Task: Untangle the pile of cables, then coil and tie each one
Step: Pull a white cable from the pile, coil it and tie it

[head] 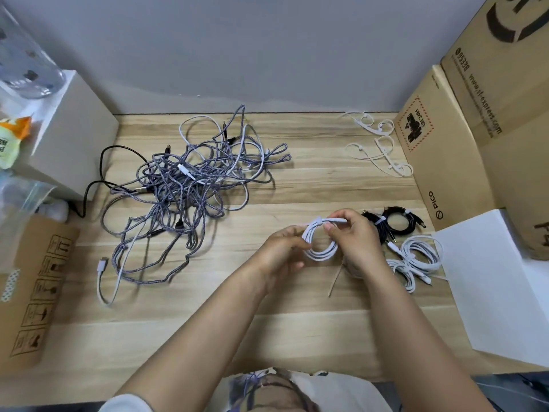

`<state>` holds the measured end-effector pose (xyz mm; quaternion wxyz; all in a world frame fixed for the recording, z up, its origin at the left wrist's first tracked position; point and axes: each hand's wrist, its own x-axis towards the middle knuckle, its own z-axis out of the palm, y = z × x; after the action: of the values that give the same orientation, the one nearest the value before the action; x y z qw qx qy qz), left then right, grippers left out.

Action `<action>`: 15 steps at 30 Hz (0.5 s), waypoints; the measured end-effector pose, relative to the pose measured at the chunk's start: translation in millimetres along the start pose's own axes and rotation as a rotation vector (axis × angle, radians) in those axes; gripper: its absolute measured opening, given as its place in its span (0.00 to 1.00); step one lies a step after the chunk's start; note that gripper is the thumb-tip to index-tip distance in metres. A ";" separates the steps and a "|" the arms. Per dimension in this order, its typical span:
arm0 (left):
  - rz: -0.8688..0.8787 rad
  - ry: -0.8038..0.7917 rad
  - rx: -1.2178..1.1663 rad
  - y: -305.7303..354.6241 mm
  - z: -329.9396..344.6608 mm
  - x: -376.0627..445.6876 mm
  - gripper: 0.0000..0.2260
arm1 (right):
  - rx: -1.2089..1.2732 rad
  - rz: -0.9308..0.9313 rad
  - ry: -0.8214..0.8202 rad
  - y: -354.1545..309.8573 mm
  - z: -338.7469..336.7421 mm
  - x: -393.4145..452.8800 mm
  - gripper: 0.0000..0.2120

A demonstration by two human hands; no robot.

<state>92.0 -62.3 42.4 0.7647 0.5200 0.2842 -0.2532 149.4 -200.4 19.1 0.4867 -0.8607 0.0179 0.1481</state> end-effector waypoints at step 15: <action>-0.182 0.011 -0.268 -10.9 18.0 49.1 0.10 | -0.405 0.158 -0.059 21.4 -3.5 40.7 0.22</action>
<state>122.5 -87.3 6.4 0.7996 0.3865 0.3657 -0.2784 185.4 -210.0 -8.1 0.2908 -0.9323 0.0410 0.2113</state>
